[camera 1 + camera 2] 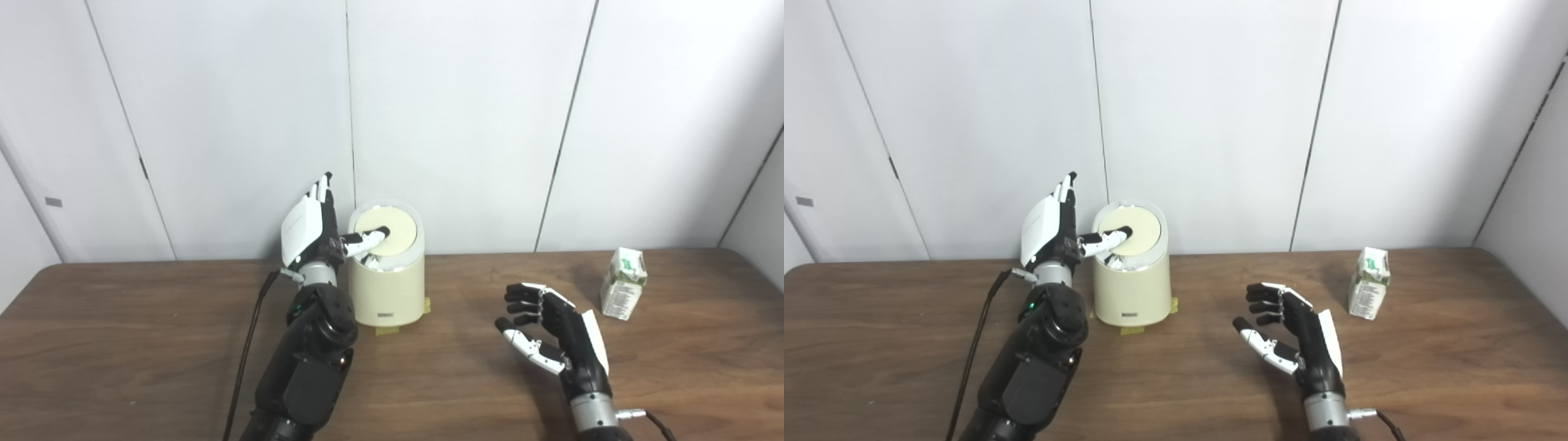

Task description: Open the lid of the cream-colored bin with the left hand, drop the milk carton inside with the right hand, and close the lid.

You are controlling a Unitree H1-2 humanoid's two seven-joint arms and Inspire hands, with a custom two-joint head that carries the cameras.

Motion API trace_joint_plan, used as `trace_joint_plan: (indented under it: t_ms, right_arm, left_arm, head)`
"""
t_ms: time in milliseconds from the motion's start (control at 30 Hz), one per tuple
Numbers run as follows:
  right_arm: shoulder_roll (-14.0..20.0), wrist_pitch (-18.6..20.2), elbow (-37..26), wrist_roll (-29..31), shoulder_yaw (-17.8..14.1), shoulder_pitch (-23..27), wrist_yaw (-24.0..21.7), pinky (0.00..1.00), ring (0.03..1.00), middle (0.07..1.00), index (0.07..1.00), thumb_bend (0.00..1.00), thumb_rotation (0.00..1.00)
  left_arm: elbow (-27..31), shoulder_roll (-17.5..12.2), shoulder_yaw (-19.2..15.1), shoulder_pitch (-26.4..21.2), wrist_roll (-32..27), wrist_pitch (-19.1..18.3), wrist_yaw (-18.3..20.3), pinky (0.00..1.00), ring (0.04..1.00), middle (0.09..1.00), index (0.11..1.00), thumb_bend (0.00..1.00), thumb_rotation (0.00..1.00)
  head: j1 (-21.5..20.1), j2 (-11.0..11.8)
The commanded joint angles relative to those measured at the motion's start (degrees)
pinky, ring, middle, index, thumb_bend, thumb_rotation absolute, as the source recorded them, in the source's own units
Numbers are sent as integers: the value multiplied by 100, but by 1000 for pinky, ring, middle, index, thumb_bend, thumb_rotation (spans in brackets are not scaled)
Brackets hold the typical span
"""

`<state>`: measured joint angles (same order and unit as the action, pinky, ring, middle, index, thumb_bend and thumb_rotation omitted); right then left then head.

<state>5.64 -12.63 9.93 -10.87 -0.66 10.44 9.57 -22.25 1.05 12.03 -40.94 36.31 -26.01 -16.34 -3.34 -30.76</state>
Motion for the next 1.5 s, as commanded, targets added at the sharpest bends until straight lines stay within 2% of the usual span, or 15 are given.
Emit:
trace_joint_plan:
  t_ms: [0, 67, 233, 300, 367, 600, 767, 967, 1067, 1133, 1167, 1233, 1267, 1300, 1467]
  right_arm:
    - [36, -204, 186, -115, 24, -239, 31, 543, 618, 645, 633, 282, 181]
    - [43, -236, 204, -140, 34, -232, 41, 541, 616, 644, 632, 281, 158]
    - [26, -228, 234, -67, 15, -220, 24, 553, 622, 647, 632, 286, 159]
    - [25, -218, 241, -75, 17, -216, 31, 556, 622, 649, 633, 284, 158]
    - [18, -169, 220, -87, 19, -214, 37, 550, 616, 645, 631, 289, 163]
    - [17, -155, 231, -163, 43, -187, 72, 551, 618, 646, 634, 283, 174]
    - [0, -88, 191, -135, 44, -199, 55, 555, 621, 648, 635, 289, 198]
    - [20, -51, 149, -192, 65, -212, 63, 550, 619, 652, 639, 279, 163]
    - [20, -36, 148, -219, 64, -211, 76, 543, 614, 647, 636, 283, 203]
    - [3, 8, 131, -190, 45, -214, 61, 545, 614, 647, 636, 288, 214]
    - [3, 2, 138, -184, 41, -212, 58, 547, 615, 646, 636, 289, 218]
    - [15, -29, 154, -193, 45, -207, 56, 552, 617, 646, 635, 285, 207]
    - [14, -43, 167, -186, 43, -201, 58, 554, 619, 646, 635, 284, 204]
    - [15, -64, 188, -185, 45, -193, 61, 552, 618, 645, 634, 284, 201]
    - [5, -36, 201, -192, 43, -191, 70, 559, 619, 646, 637, 290, 204]
  left_arm:
    - [139, -116, 117, -339, 204, 34, -30, 1000, 1000, 1000, 1000, 860, 246]
    - [182, -208, 254, -337, 343, 25, -20, 1000, 1000, 1000, 1000, 910, 224]
    - [339, -614, 1025, -353, 1303, -42, 95, 1000, 1000, 1000, 1000, 985, 264]
    - [388, -678, 1157, -357, 1681, -80, 303, 1000, 1000, 1000, 1000, 998, 283]
    - [400, -679, 1165, -355, 2032, -90, 532, 1000, 1000, 1000, 1000, 1000, 300]
    - [367, -645, 1027, -295, 2798, -90, 1162, 1000, 1000, 1000, 1000, 1000, 261]
    - [322, -634, 940, -237, 3081, -90, 1477, 1000, 1000, 1000, 1000, 1000, 200]
    - [156, -644, 934, -179, 3071, -85, 1357, 1000, 1000, 1000, 1000, 1000, 184]
    - [85, -667, 951, -176, 2953, -69, 1269, 1000, 1000, 1000, 1000, 1000, 212]
    - [69, -666, 932, -172, 2843, -53, 1173, 1000, 1000, 1000, 1000, 1000, 304]
    - [80, -633, 862, -158, 2721, -43, 1087, 1000, 1000, 1000, 1000, 941, 398]
    - [136, -574, 738, -134, 2499, -47, 1010, 1000, 1000, 1000, 1000, 719, 753]
    - [188, -573, 720, -129, 2434, -55, 1051, 1000, 1000, 1000, 1000, 673, 874]
    - [237, -580, 715, -127, 2388, -60, 1121, 1000, 1000, 1000, 1000, 668, 949]
    - [452, -576, 619, -101, 2055, -26, 1205, 1000, 1000, 1000, 1000, 732, 999]
  head:
    - [-11, -3]
    - [-22, 1]
    - [-22, 1]
    - [-8, 3]
    - [-3, 5]
    - [2, 7]
    - [-17, 0]
    - [-21, -11]
    - [-26, -12]
    - [-23, -11]
    - [-23, -11]
    - [-23, -11]
    - [-22, 2]
    - [-20, 20]
    - [-21, 22]
